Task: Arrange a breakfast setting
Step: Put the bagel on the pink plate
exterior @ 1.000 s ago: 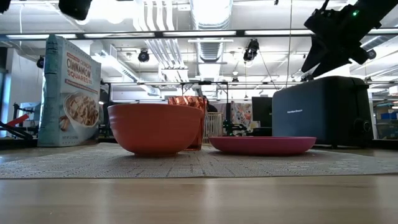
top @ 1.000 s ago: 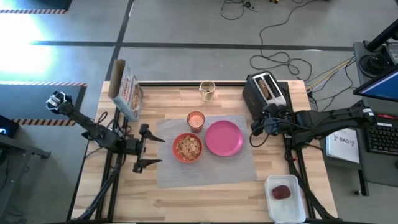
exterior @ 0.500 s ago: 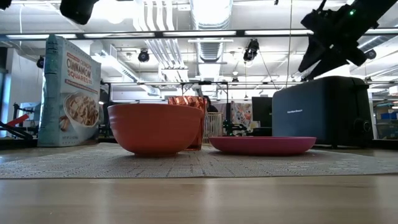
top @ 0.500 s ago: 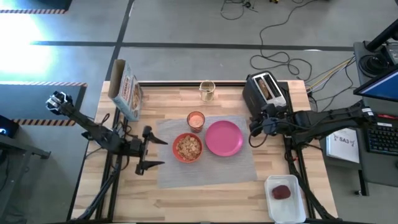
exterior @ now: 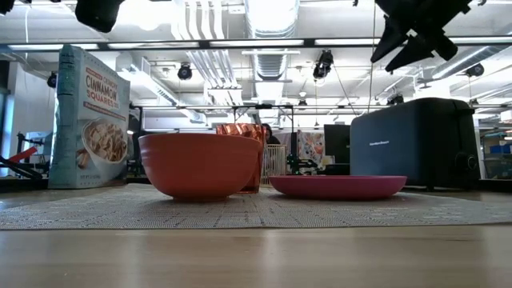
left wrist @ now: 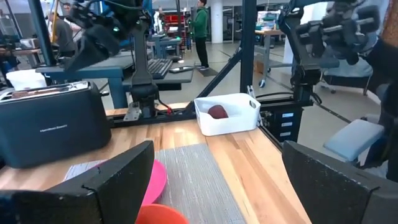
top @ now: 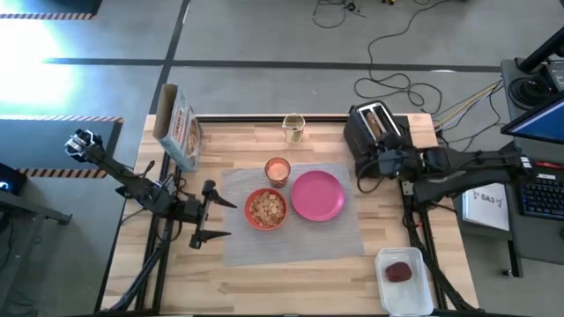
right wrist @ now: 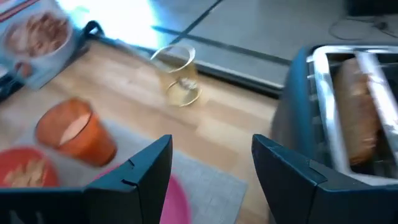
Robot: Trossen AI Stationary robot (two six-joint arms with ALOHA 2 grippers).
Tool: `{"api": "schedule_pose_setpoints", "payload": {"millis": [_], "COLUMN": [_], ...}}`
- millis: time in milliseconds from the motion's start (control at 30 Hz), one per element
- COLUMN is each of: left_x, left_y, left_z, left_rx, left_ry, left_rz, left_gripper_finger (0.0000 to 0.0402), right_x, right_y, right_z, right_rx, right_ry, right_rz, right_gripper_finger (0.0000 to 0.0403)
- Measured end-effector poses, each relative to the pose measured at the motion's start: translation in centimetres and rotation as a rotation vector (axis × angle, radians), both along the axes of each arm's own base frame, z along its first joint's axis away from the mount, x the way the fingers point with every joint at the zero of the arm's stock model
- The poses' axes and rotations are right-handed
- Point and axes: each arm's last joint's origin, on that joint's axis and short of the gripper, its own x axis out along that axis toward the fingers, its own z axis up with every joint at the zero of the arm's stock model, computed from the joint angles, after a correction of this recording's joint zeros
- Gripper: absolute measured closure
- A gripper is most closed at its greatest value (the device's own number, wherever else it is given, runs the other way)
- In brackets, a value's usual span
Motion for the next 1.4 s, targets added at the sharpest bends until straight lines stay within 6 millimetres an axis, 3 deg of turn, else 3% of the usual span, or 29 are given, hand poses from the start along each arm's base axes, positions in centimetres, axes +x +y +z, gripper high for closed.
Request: {"api": "schedule_pose_setpoints", "payload": {"millis": [167,333,667,1167,1400], "left_x": [0.0,0.0,0.0,0.0,0.0], "left_y": [0.0,-0.1,-0.1,-0.2,-0.2], "left_z": [0.0,0.0,-0.1,-0.3,-0.3], "left_rx": [0.010,0.013,0.020,0.002,0.002], "left_ry": [-0.005,-0.004,0.003,0.026,0.027], "left_rz": [-0.001,-0.020,-0.021,-0.052,-0.052], "left_gripper_finger": [0.0065,0.0065,0.0065,0.0065,0.0065], "right_x": [-0.7,-1.4,0.2,1.3,1.9], "right_y": [-2.2,-4.7,-8.9,-14.3,-15.4], "right_z": [1.2,1.0,1.2,-1.0,-1.8], "right_rx": [0.039,0.155,0.151,0.140,0.133], "right_ry": [0.047,0.184,0.374,0.520,0.561], "right_rz": [-0.120,-0.221,-0.224,-0.278,-0.263], "right_gripper_finger": [0.0193,0.0193,0.0193,0.0193,0.0193]}}
